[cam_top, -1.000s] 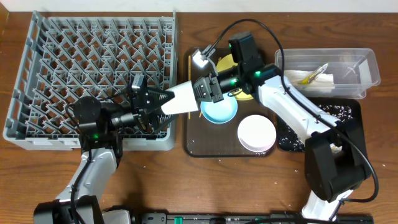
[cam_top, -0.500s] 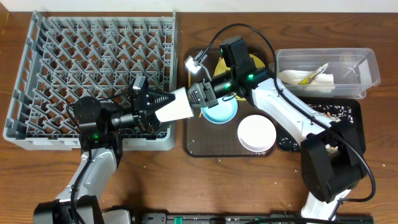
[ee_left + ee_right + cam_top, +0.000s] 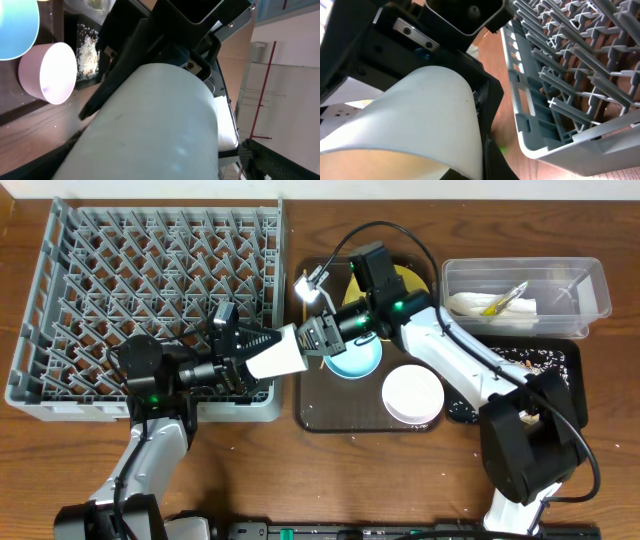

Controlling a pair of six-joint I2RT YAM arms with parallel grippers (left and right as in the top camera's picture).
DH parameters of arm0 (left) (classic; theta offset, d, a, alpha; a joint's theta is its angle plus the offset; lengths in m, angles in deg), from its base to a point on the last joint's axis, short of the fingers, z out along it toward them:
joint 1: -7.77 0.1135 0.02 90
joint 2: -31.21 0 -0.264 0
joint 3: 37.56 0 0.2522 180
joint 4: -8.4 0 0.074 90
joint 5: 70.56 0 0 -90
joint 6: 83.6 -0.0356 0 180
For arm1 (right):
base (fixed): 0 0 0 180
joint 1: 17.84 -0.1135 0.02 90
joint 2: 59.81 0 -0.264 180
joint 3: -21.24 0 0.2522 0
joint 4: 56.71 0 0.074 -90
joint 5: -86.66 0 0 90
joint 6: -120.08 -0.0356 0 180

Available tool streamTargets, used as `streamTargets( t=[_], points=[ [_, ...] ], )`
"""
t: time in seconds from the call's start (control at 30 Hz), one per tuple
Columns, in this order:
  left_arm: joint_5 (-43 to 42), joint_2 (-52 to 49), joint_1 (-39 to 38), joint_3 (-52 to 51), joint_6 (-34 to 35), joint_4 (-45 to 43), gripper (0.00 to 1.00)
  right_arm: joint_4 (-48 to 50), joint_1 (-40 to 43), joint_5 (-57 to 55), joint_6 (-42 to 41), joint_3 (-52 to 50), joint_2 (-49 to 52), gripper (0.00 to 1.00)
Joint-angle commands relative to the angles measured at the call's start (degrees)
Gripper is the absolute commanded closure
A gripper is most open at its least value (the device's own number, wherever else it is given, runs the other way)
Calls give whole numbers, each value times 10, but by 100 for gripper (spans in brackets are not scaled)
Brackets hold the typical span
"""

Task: Sort waste into correct bins and load items into the dishwasher
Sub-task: 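Carry the white cup left over the dish rack with the left gripper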

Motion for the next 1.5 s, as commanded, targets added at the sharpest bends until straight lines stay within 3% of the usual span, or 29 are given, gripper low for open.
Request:
streamTargets(
  t=[0.0, 0.13, 0.4, 0.57, 0.63, 0.73, 0.77, 0.87, 1.03, 1.17, 1.27, 1.47],
  points=[
    [-14, 2, 0, 3, -1, -5, 5, -2, -5, -9, 9, -4, 8, 99],
    [-14, 2, 0, 3, -1, -5, 8, -3, -4, -11, 9, -4, 8, 99],
    [-14, 2, 0, 3, -1, -5, 28, -5, -4, -13, 8, -4, 8, 99],
    [-14, 2, 0, 3, -1, -5, 45, -6, -4, 3, 8, -4, 8, 99],
    [-14, 2, 0, 3, -1, -5, 52, -6, -4, 4, 8, -4, 8, 95],
    [-14, 2, 0, 3, -1, -5, 56, -4, -2, 4, 8, -4, 8, 51],
    [-14, 2, 0, 3, -1, -5, 59, -2, 0, 4, 8, -4, 8, 41],
    [-14, 2, 0, 3, -1, -6, 67, -1, 16, -1, 8, -4, 8, 1],
    [2, 2, 0, 3, 1, -11, 75, -5, 73, 0, 8, -4, 8, 1],
    [24, 3, 0, 3, 5, -65, 78, -19, 111, -21, 9, -4, 8, 1],
    [65, 3, 4, 5, 5, -122, 79, -51, 115, -71, 27, -3, -2, 1],
    [136, 3, 40, 13, 5, -120, 81, -128, 91, -222, 62, -2, -57, 1]
  ],
)
